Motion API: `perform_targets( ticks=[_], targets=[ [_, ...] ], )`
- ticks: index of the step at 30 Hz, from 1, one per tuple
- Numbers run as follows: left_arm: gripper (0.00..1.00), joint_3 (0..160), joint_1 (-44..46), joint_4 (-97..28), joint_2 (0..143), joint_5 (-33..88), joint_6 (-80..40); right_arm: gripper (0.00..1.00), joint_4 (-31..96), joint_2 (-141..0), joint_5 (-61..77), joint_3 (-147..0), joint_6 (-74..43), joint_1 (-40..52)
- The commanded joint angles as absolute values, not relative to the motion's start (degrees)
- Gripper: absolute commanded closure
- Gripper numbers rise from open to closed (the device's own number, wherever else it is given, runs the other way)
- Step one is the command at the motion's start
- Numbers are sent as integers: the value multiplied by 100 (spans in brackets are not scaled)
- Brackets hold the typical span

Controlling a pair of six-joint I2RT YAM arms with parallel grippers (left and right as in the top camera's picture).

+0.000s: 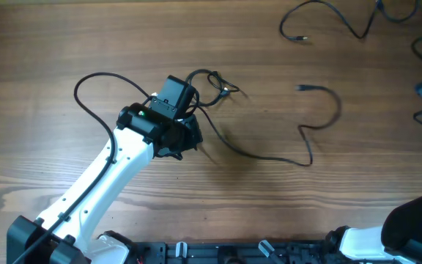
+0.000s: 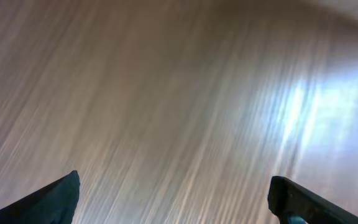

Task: Untangle cables

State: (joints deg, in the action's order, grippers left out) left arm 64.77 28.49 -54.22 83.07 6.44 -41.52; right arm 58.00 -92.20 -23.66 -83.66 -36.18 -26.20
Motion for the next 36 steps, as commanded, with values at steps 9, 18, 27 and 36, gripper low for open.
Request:
perform_targets(
  ticks=[9, 18, 27, 36],
  targets=[
    [96, 6488, 2849, -5280, 8344, 482, -4250, 1, 7891, -9190, 3433, -8278, 541, -1715],
    [95, 6488, 2849, -5258, 8344, 484, -4250, 0, 8009, -9205, 862, -7957, -626, 674],
    [95, 6488, 2849, -5256, 8344, 484, -4250, 30, 6879, -9242, 792, -6678, -1083, 989],
    [93, 6488, 2849, -5256, 8344, 484, -4250, 52, 6600, -9242, 711, -6661, -1199, 989]
  ],
)
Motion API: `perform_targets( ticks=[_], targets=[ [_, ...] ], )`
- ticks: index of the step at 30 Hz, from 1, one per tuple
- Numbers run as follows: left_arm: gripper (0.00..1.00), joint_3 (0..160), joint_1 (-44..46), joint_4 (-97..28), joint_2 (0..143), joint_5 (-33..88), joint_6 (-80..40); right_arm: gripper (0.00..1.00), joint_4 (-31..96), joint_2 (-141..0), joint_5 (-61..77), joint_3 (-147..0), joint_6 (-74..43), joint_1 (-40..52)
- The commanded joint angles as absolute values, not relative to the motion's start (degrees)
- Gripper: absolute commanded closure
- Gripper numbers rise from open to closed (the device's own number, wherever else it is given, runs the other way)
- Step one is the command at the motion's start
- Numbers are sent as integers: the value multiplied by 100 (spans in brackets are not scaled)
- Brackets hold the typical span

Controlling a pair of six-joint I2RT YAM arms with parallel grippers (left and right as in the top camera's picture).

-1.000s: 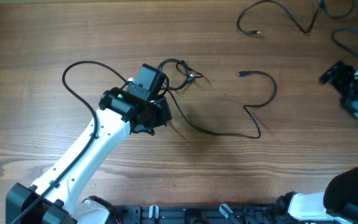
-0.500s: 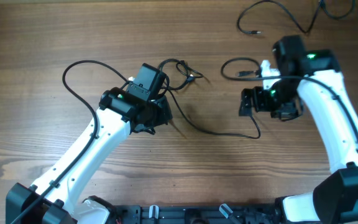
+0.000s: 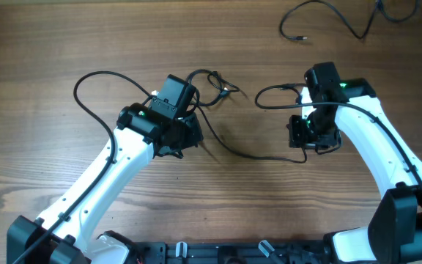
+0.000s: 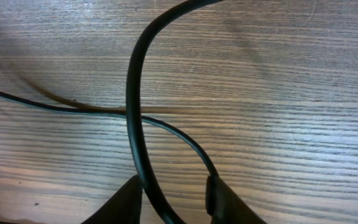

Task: Untangle cables

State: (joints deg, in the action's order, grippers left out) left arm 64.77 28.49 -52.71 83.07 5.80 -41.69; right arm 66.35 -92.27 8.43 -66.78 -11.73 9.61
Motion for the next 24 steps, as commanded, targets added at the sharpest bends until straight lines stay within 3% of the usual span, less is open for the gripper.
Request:
perform_targets(
  ticks=[1, 7, 9, 12, 13, 14, 15, 18, 19, 24],
  targets=[
    [94, 6488, 2849, -5256, 8344, 486, -4250, 51, 6598, -9242, 705, -6661, -1197, 991],
    [94, 6488, 2849, -5258, 8344, 552, -4250, 45, 6289, -9242, 685, -6353, -1068, 991],
    [94, 6488, 2849, -5258, 8344, 574, -4250, 60, 6042, -9242, 773, -6114, -1068, 989],
    [94, 6488, 2849, -5256, 8344, 574, -4250, 66, 6025, -9240, 768, -6112, -1063, 989],
    [94, 6488, 2849, -5256, 8344, 574, -4250, 76, 5990, -9242, 770, -6117, -1068, 989],
    [94, 6488, 2849, -5256, 8344, 574, -4250, 93, 5944, -9238, 770, -6147, -1144, 989],
    [83, 6488, 2849, -5258, 8344, 574, -4250, 96, 5946, -9238, 773, -6246, -1278, 989],
    [75, 6488, 2849, -5258, 8344, 574, -4250, 96, 6208, -9236, 764, -6845, -1437, 967],
    [60, 6488, 2849, -5258, 8344, 574, -4250, 96, 6357, -9236, 742, -7124, -1463, 945],
    [55, 6488, 2849, -5260, 8344, 574, -4250, 96, 7483, -9227, 703, -9190, -1151, 434]
  ],
)
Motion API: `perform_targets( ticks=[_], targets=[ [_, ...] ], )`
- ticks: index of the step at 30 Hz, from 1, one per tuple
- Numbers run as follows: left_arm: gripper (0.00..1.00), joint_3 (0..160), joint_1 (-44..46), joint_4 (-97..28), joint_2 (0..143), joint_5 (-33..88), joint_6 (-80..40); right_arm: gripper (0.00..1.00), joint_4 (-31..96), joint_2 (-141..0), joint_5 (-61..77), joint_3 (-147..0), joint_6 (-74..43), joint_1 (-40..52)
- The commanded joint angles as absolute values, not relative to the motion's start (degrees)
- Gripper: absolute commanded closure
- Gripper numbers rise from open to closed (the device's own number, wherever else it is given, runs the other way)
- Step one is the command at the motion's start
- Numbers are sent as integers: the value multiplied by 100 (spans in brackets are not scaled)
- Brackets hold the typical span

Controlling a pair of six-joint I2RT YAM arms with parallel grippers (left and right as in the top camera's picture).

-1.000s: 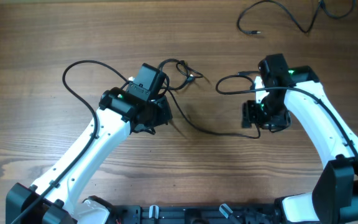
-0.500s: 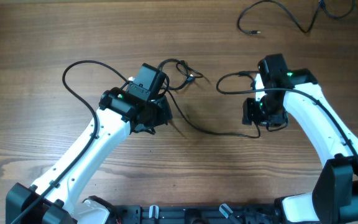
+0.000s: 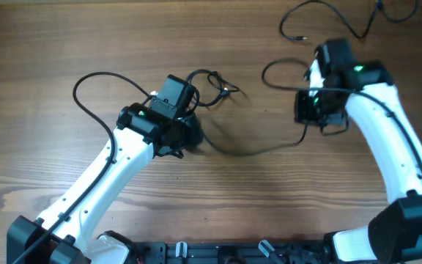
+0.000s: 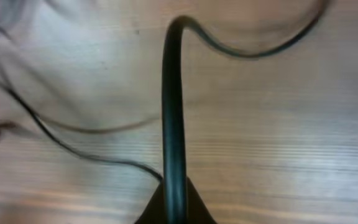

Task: Untangle cables

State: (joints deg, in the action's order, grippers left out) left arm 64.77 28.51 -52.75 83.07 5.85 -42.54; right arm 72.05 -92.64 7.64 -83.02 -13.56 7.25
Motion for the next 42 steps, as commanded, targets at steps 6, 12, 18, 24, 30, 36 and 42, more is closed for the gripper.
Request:
perform_targets(
  ticks=[6, 12, 18, 24, 30, 36, 42],
  targets=[
    [48, 6488, 2849, -5260, 8344, 574, -4250, 96, 8230, -9227, 672, -11437, -799, -917],
    [48, 6488, 2849, -5258, 8344, 572, -4250, 96, 7961, -9227, 1667, -11834, -794, -1688],
    [48, 6488, 2849, -5258, 8344, 572, -4250, 96, 6779, -9242, 1662, -11832, -1435, -1839],
    [49, 6488, 2849, -5260, 8344, 574, -4250, 96, 5754, -9496, -95, -11817, -2119, -1868],
    [49, 6488, 2849, -5210, 8344, 574, -4252, 96, 4880, -10353, 379, -11817, -2053, -1876],
    [49, 6488, 2849, -5137, 8344, 572, -4250, 96, 4893, -11190, 281, -11817, -2606, -1894],
    [50, 6488, 2849, -5098, 8344, 572, -4252, 96, 4998, -11754, -1712, -11815, -2541, -2021]
  ],
)
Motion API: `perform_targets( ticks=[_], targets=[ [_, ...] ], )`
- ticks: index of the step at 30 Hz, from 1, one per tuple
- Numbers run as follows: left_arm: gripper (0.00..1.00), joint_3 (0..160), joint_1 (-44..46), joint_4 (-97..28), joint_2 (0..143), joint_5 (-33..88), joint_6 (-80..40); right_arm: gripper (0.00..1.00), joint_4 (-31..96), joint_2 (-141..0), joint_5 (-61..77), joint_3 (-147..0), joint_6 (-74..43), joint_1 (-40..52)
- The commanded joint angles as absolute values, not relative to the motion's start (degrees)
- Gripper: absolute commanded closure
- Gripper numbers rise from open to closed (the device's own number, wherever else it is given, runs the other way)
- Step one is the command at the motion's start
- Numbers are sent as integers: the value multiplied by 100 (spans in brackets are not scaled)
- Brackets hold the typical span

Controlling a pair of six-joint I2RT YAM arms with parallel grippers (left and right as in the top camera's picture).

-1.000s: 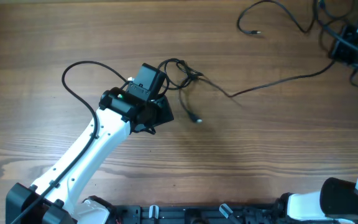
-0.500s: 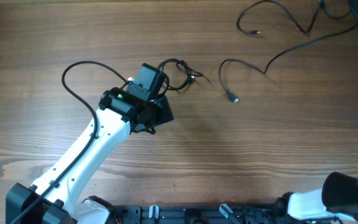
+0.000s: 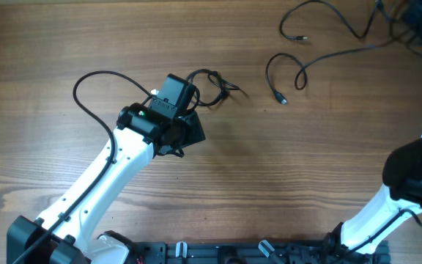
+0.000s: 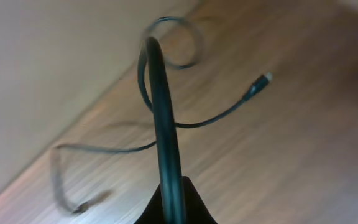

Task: Untangle cables

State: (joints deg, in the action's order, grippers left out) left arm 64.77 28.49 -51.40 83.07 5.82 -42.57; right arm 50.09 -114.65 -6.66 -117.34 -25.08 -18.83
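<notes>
A thin black cable point(image 3: 321, 57) runs from its plug point(image 3: 282, 99) through a small loop toward the table's far right corner. My right gripper point(image 3: 421, 15) is there, shut on that cable point(image 4: 160, 106) between its fingers point(image 4: 174, 190); the cable's plug point(image 4: 263, 79) lies on the wood. A second black cable makes a wide loop point(image 3: 86, 81) at the left and a small knot point(image 3: 215, 81). Both of its runs vanish under my left gripper point(image 3: 189, 132), which presses down between them and looks shut on it.
A third black cable point(image 3: 290, 15) lies along the far edge at top right, its plug pointing into the table. The left arm's white links cross the near left part of the wooden table point(image 3: 269, 191).
My right gripper, shut on the long cable, has moved from mid-right to the far right corner. The cable's tail no longer reaches the left gripper and lies apart from the knot.
At first the long cable ran from under the left gripper across the middle, and the right gripper was open off to the right. It then stood around the cable's bend, then shut on it and lifted. Now the cable lies separate at the right.
</notes>
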Motion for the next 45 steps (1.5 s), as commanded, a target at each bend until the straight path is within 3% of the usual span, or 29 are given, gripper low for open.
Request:
perform_targets(
  ticks=[1, 3, 4, 5, 7, 8, 10, 15, 22, 27, 30, 32, 34, 40, 43, 45],
  targets=[
    [50, 6488, 2849, -5078, 8344, 572, -4252, 96, 4993, -11858, -1811, -11817, -2545, -2091],
    [50, 6488, 2849, -5057, 8344, 572, -4252, 92, 4969, -12031, -1890, -11815, -2497, -2274],
    [50, 6488, 2849, -5059, 8344, 572, -4252, 81, 4956, -12066, -1881, -11815, -2388, -2353],
    [50, 6488, 2849, -5057, 8344, 572, -4252, 64, 4982, -12121, -1887, -11815, -2381, -2412],
    [50, 6488, 2849, -5015, 8344, 572, -4252, 19, 5127, -12178, -1883, -11815, -2250, -2532],
    [50, 6488, 2849, -4989, 8344, 574, -4252, 4, 5280, -12206, -1841, -11815, -2246, -2582],
    [50, 6488, 2849, -4971, 8344, 574, -4252, 0, 5494, -12217, -1649, -11815, -2215, -2596],
    [49, 6488, 2849, -4974, 8344, 598, -4252, 0, 6195, -12217, 469, -11815, -1951, -2580],
    [48, 6488, 2849, -4947, 8344, 637, -4252, 0, 8108, -12206, 941, -11684, -1776, -2495],
    [48, 6488, 2849, -4906, 8344, 657, -4252, 0, 7072, -12206, 1516, -10689, -1564, -1883],
    [47, 6488, 2849, -4906, 8344, 657, -4250, 0, 6348, -12217, 1308, -10200, -2200, -1538],
    [47, 6488, 2849, -4906, 8344, 657, -4250, 11, 6058, -12241, 919, -9957, -2790, -1400],
    [46, 6488, 2849, -4904, 8344, 655, -4250, 42, 5688, -12241, 904, -9821, -2869, -1334],
    [46, 6488, 2849, -4860, 8344, 655, -4250, 90, 4794, -12237, 904, -10127, -3393, -1509],
    [47, 6488, 2849, -4860, 8344, 655, -4250, 93, 4386, -12237, 1337, -10398, -3771, -1671],
    [47, 6488, 2849, -4838, 8344, 655, -4250, 82, 3946, -12237, 2484, -10447, -3769, -1765]
  ],
)
